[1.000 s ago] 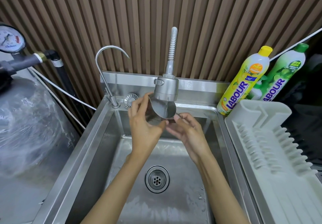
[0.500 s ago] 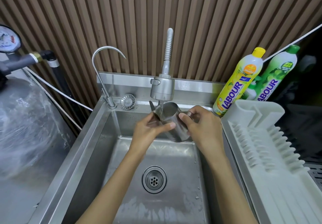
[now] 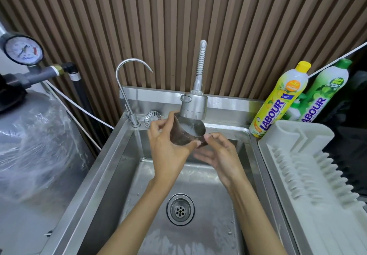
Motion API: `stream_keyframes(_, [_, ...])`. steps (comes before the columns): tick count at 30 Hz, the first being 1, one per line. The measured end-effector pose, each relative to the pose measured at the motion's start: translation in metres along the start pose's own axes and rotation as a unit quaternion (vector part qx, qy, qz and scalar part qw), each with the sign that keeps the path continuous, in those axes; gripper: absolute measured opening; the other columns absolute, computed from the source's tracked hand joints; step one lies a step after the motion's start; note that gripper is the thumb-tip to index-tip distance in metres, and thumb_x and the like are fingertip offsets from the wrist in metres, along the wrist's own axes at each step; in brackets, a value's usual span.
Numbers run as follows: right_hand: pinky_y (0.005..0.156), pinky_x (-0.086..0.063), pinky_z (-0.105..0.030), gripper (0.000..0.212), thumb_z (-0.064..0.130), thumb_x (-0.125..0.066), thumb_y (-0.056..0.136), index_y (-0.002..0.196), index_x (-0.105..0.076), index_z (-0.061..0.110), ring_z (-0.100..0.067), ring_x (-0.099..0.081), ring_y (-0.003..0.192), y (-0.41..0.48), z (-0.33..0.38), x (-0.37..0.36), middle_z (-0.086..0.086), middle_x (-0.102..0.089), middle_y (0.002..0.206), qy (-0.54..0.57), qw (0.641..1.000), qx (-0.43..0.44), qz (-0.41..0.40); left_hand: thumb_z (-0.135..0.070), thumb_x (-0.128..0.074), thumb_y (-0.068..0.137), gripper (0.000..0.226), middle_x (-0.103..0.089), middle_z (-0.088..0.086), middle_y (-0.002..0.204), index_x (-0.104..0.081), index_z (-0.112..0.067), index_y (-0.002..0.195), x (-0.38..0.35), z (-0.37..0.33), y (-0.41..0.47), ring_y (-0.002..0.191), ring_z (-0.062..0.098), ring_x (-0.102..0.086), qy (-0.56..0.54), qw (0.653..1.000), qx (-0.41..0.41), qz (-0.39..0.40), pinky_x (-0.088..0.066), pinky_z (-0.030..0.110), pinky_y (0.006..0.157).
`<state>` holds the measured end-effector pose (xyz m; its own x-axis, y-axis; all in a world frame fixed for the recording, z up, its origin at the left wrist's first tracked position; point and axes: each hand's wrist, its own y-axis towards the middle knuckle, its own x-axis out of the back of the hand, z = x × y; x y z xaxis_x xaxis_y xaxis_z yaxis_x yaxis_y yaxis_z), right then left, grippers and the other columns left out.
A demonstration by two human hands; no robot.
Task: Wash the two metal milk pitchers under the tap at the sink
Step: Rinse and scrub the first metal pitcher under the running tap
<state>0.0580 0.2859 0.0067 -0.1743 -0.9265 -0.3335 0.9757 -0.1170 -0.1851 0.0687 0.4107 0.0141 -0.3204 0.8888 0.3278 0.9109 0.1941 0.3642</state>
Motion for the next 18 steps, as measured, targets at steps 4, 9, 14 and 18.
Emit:
stream_keyframes(4, [0.063, -0.061, -0.04, 0.018, 0.024, -0.064, 0.086, 0.078, -0.059, 0.008, -0.038, -0.07, 0.064, -0.011, 0.01, 0.003, -0.01, -0.07, 0.077, -0.103, 0.994, 0.003, -0.041, -0.068, -0.074, 0.042, 0.099, -0.038, -0.003, 0.095, -0.057, -0.021, 0.128, 0.001, 0.001, -0.01, 0.098, 0.016, -0.046, 0.036, 0.998, 0.046, -0.007, -0.037, 0.018, 0.086])
stream_keyframes(9, [0.066, -0.058, -0.045, 0.025, 0.032, -0.069, 0.082, 0.072, -0.056, 0.013, -0.034, -0.068, 0.067, -0.016, 0.028, 0.007, -0.01, -0.071, 0.077, -0.344, 0.925, 0.103, -0.127, -0.046, -0.082, 0.059, 0.05, -0.056, -0.012, 0.089, -0.066, -0.028, 0.103, -0.002, 0.005, -0.011, 0.082, -0.003, -0.056, -0.045, 0.982, 0.141, 0.117, -0.038, -0.002, 0.066])
stream_keyframes(14, [0.06, -0.028, -0.027, 0.021, 0.03, -0.062, 0.087, 0.078, -0.05, 0.016, -0.02, -0.05, 0.066, -0.025, 0.034, -0.001, 0.003, -0.055, 0.069, -0.509, 0.817, 0.208, -0.171, -0.002, -0.079, 0.068, 0.054, -0.074, 0.0, 0.102, -0.061, -0.017, 0.117, -0.014, 0.013, 0.0, 0.097, 0.011, -0.068, -0.254, 0.92, 0.202, 0.22, -0.047, 0.012, 0.08])
stream_keyframes(18, [0.06, -0.036, -0.003, 0.015, 0.019, -0.064, 0.087, 0.074, -0.057, 0.015, 0.01, -0.054, 0.063, -0.011, 0.019, 0.004, 0.011, -0.059, 0.073, -0.332, 0.913, 0.186, -0.147, 0.011, -0.08, 0.059, 0.063, -0.069, 0.002, 0.106, -0.058, -0.019, 0.11, -0.022, 0.012, 0.014, 0.098, 0.011, -0.064, -0.268, 0.939, 0.143, 0.159, -0.048, 0.013, 0.081])
